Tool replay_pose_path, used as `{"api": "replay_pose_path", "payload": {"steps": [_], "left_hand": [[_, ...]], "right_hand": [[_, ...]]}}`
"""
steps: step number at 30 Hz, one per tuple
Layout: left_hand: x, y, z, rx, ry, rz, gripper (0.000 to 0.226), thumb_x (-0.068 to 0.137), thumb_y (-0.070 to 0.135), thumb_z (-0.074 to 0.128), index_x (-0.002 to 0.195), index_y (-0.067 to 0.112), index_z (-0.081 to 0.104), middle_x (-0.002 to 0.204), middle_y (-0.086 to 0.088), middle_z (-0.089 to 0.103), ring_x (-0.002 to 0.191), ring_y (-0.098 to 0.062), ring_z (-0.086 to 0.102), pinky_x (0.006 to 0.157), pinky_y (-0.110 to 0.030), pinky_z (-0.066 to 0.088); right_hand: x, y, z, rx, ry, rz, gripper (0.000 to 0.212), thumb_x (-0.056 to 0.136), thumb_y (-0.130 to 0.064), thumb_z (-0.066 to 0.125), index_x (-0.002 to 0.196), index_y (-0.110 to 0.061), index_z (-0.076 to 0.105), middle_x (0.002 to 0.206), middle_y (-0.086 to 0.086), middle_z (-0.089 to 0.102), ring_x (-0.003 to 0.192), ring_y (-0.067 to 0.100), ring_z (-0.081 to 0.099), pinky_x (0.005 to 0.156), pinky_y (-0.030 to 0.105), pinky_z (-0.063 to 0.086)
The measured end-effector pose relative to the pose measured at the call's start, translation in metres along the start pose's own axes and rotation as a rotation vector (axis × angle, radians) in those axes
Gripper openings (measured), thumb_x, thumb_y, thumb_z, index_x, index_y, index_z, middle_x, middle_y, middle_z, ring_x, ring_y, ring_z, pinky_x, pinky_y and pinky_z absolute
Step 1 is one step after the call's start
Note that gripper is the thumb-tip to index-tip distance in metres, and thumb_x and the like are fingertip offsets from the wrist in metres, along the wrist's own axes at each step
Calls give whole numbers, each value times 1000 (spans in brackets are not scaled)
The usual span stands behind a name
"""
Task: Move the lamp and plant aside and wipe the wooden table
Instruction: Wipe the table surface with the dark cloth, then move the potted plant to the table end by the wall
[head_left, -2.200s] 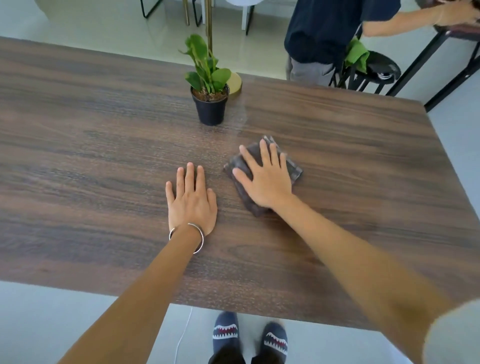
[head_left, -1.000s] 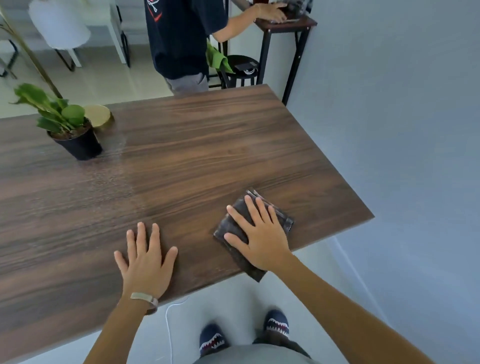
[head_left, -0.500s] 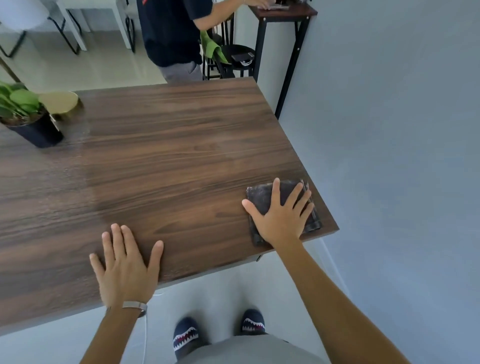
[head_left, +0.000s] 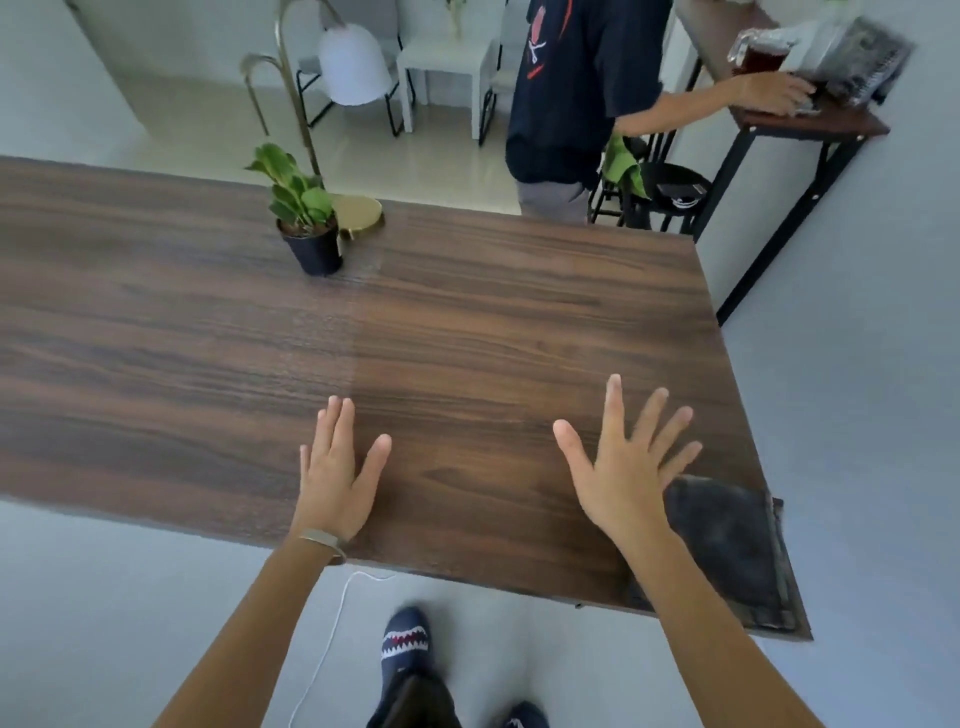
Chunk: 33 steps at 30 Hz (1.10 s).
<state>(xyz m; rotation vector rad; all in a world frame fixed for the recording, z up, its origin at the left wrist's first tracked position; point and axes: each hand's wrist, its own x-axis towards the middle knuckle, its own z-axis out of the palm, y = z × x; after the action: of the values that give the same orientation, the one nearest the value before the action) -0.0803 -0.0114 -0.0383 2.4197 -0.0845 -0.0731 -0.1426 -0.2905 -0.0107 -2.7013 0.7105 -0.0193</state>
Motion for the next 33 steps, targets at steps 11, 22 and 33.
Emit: {"api": "replay_pose_path", "payload": {"steps": [11,22,33], "left_hand": [[220,-42,-98,-575,235,-278,48,96,31,49,139,12,45,141,-7,49,127,-21,47,101,-25,33],[338,-84,-105,-806,-112,-172,50,98,28,45,147,27,32,143,-6,49,105,-17,49,90,-36,41],[334,-22,-63,-758,-123,-3,54,97,27,48,147,25,28,144,-6,48,133,-29,42,111,-50,34]], "right_hand": [[132,-250,42,531,-362,-389,40,104,-27,46,141,-14,55,142,3,57,135,18,49,109,27,35],[233,-357,105,903,-504,-85,57,105,-27,45,157,-12,24,162,5,29,148,20,29,116,33,27],[240,-302,91,1156,-403,-139,51,105,-30,46,155,-23,34,154,-5,45,141,10,38,119,36,28]]}}
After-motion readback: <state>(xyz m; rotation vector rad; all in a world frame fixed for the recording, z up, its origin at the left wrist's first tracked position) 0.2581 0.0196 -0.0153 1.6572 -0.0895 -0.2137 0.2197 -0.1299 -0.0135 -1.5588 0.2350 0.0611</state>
